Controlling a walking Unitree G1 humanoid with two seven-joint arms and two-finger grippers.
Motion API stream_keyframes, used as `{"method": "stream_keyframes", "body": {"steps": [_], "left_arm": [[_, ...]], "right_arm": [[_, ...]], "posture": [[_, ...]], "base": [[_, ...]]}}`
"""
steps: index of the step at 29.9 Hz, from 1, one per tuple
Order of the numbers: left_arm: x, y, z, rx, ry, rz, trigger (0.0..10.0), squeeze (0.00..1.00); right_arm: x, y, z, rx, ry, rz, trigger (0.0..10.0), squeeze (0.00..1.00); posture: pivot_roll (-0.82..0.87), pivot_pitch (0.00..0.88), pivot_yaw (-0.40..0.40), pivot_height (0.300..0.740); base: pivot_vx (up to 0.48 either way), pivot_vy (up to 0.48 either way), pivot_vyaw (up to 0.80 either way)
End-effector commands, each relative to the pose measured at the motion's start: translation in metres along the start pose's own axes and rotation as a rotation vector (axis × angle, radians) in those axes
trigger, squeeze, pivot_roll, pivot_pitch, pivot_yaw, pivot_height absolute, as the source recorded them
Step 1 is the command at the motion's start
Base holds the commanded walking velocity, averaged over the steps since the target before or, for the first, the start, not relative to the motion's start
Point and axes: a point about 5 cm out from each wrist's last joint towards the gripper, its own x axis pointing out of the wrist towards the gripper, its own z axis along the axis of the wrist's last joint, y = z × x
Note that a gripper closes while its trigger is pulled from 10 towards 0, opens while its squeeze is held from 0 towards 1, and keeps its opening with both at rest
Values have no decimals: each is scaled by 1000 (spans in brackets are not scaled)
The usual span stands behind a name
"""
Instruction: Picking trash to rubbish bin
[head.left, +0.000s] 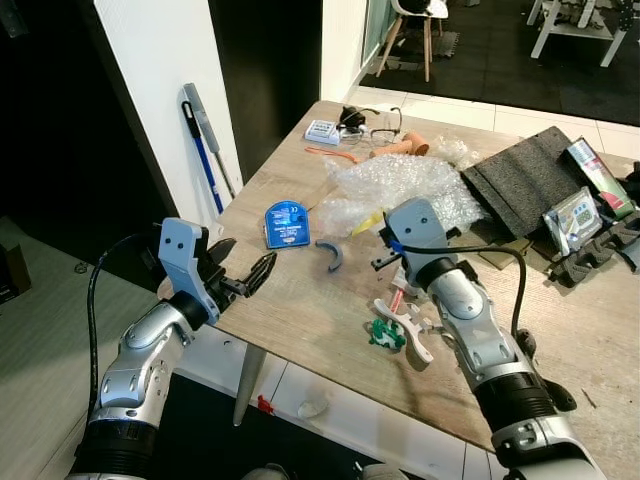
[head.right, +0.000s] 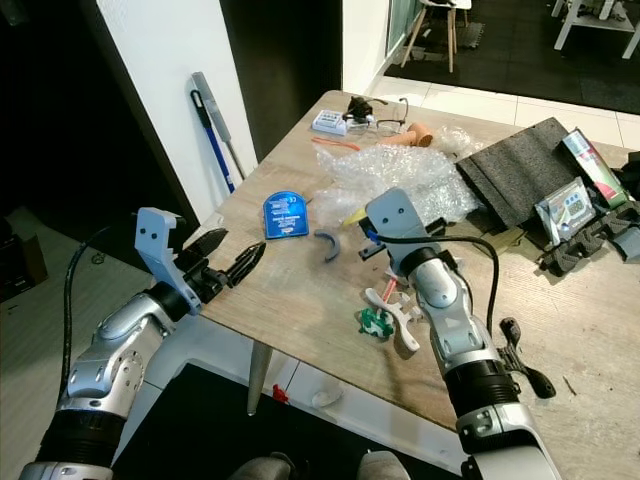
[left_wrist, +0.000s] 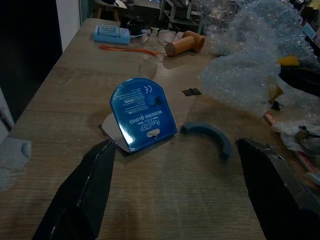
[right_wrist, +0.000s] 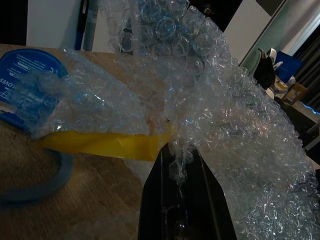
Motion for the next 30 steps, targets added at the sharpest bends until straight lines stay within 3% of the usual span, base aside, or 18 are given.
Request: {"method": "stream_keyframes", "body": {"steps": [1, 30], "left_arm": [[0, 1, -3, -3, 26, 7, 10000, 0], [1, 1, -4, -4, 36, 5, 10000, 0]], "right_arm": [[1, 5, 1, -2, -12, 12, 10000, 0], [2, 2, 1, 1, -34, -3, 10000, 0]], "posture": [[-134, 0, 15, 740], [-134, 0, 14, 740]], "base": [[-360, 0, 0], [-428, 0, 0]]}}
